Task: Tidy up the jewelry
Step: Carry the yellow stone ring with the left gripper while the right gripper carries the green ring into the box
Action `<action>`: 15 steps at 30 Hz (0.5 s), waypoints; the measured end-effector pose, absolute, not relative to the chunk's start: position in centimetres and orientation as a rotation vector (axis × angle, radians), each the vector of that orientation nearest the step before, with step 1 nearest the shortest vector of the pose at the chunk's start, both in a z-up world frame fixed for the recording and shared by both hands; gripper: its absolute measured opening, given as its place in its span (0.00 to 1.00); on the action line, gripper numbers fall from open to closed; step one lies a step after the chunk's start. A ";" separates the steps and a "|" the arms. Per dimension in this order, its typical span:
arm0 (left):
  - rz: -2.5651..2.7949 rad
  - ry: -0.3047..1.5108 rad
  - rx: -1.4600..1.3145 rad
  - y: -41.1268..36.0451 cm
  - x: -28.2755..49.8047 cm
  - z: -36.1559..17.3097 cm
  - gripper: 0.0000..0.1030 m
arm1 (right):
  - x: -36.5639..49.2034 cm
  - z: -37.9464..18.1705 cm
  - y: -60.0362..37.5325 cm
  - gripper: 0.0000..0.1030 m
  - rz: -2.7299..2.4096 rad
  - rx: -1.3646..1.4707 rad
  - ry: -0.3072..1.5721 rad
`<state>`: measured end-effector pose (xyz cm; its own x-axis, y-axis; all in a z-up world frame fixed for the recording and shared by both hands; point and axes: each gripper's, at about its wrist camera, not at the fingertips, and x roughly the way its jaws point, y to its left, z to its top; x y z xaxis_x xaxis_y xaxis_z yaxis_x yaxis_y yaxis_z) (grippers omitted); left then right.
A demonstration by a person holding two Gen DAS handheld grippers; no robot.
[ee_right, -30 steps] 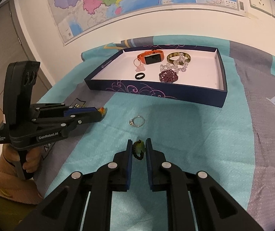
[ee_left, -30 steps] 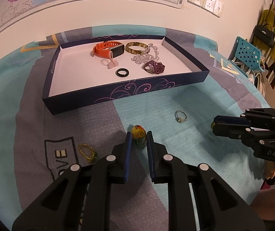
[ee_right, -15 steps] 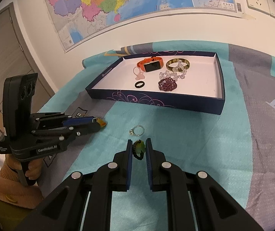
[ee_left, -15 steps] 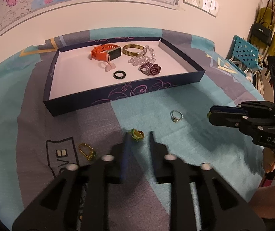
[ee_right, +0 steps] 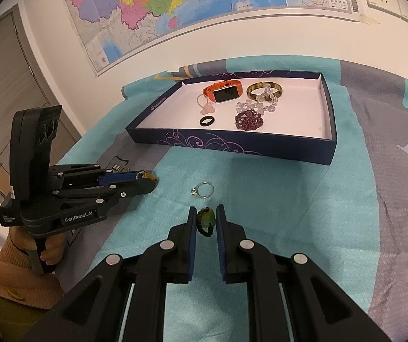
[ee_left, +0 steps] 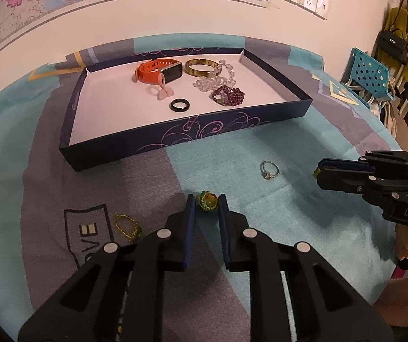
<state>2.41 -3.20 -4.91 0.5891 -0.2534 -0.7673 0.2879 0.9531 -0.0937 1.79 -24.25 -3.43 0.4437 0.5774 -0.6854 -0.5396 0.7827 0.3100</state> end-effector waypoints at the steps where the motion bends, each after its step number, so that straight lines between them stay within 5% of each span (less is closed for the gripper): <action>1: -0.315 0.886 0.039 -3.2 2.4 -4.9 0.16 | 1.8 -3.4 -24.3 0.12 0.692 0.048 0.867; 15: -0.334 0.830 0.020 -3.1 2.1 -2.6 0.16 | 2.7 -2.1 -23.7 0.12 0.706 0.042 0.829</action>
